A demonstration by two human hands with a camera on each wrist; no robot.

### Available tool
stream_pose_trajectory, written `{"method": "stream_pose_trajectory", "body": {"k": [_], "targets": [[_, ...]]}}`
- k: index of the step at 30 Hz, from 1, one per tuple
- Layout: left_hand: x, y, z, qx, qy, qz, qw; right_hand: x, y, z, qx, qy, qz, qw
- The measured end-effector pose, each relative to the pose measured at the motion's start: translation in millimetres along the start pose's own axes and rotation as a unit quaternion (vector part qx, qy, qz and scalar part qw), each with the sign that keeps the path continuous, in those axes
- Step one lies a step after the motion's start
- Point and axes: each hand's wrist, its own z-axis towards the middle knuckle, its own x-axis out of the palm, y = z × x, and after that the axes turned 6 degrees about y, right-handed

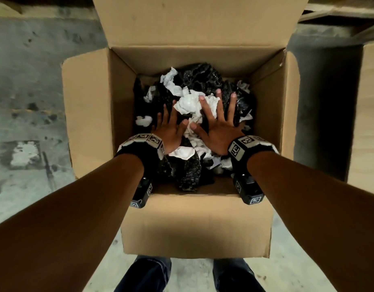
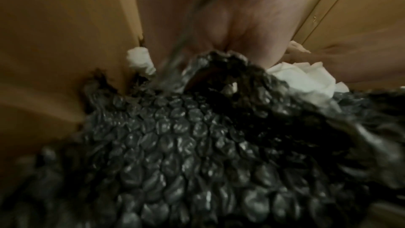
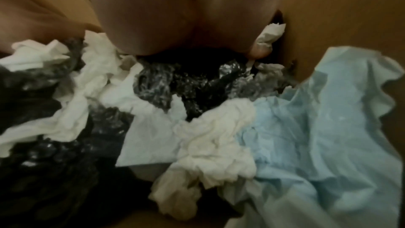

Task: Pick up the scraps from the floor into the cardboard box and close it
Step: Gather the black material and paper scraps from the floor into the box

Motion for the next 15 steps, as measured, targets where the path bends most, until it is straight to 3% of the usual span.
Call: {"method": "stream_pose_trajectory", "body": {"k": [5, 7, 10, 13, 15], "targets": [[-11.9, -2.2, -16.4, -0.007, -0.002, 0.0, 1.0, -16.8, 7.3, -5.0, 0.014, 0.056, 0.003, 0.998], [-19.0, -6.3, -35.1, -0.01, -0.031, 0.009, 0.999, -26.0, 10.9, -12.4, 0.01, 0.069, 0.023, 0.997], [-22.6, -9.9, -73.5, 0.001, -0.073, 0.041, 0.997, -36.7, 20.9, -40.9, -0.002, 0.039, 0.07, 0.997], [-12.3, -12.1, -104.3, 0.018, -0.041, 0.078, 0.996, -31.0, 26.1, -76.9, 0.034, -0.01, 0.054, 0.998], [-3.2, -10.3, -114.4, 0.04, -0.013, 0.118, 0.992, -17.5, 23.2, -94.8, 0.043, -0.001, 0.054, 0.998]]}}
